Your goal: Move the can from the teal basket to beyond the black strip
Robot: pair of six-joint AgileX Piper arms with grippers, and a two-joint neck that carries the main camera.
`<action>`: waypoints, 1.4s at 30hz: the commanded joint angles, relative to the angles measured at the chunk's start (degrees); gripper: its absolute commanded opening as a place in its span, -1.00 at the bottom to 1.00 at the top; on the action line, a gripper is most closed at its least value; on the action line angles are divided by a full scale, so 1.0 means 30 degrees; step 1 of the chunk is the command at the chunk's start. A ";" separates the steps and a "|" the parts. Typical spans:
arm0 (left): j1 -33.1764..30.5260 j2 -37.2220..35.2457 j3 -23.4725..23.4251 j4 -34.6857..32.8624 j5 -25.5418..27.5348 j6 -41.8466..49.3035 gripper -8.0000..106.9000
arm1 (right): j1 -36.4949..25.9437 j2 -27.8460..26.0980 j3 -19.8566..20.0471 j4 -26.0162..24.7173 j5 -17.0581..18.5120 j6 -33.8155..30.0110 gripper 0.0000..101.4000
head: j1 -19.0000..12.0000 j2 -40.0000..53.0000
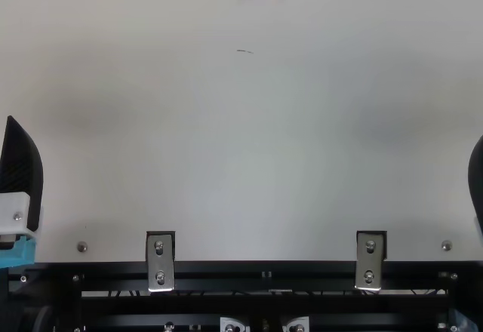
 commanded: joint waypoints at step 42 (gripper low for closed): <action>0.0000 0.0000 0.0000 0.0000 0.0000 0.0000 0.71 | 0.0000 0.0000 0.0000 0.0000 0.0000 0.0000 1.00 | -0.3038 1.1646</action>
